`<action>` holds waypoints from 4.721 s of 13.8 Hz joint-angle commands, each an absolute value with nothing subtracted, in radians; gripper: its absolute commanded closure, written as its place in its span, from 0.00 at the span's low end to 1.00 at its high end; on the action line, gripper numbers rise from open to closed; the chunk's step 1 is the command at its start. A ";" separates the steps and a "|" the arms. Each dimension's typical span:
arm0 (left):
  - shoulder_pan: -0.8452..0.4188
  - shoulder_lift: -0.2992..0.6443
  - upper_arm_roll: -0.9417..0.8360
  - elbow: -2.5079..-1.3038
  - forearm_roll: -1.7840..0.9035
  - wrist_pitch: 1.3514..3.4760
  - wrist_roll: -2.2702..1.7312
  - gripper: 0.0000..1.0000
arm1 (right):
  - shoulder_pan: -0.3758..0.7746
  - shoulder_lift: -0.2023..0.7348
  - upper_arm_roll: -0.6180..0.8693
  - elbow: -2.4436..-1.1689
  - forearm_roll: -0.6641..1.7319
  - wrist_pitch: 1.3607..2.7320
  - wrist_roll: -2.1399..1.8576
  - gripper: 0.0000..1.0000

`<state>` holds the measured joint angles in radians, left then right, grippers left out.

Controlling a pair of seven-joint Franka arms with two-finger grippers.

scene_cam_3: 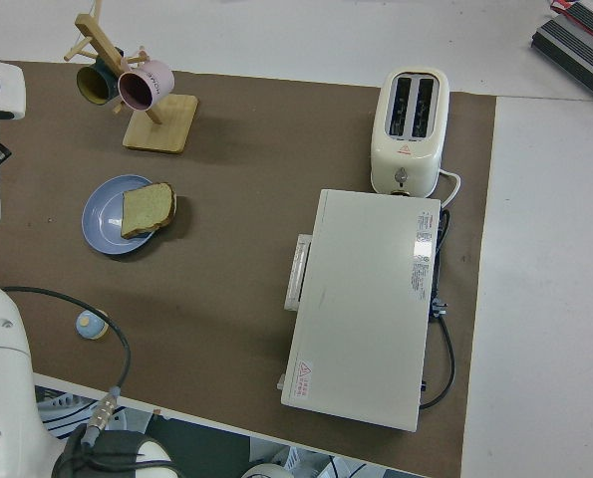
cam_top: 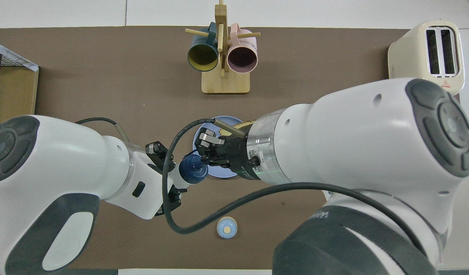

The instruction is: Put bread on plate and add seasoning

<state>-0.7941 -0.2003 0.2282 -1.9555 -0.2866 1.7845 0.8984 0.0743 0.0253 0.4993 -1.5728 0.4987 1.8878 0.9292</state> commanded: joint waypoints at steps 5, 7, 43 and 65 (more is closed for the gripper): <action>-0.805 -0.233 0.235 -2.006 -0.278 1.767 0.899 1.00 | 0.054 0.012 0.472 -1.555 0.517 1.911 0.971 1.00; -0.805 -0.233 0.235 -2.006 -0.276 1.767 0.899 1.00 | 0.054 0.008 0.472 -1.565 0.508 1.911 0.956 0.75; -1.031 0.259 0.086 -1.795 0.747 1.815 0.589 1.00 | 0.002 0.003 -0.048 -1.557 -0.021 1.459 -0.003 0.00; -0.956 0.453 0.101 -1.787 1.325 1.684 0.554 1.00 | -0.009 -0.026 -0.049 -1.626 -0.006 1.565 -0.002 0.00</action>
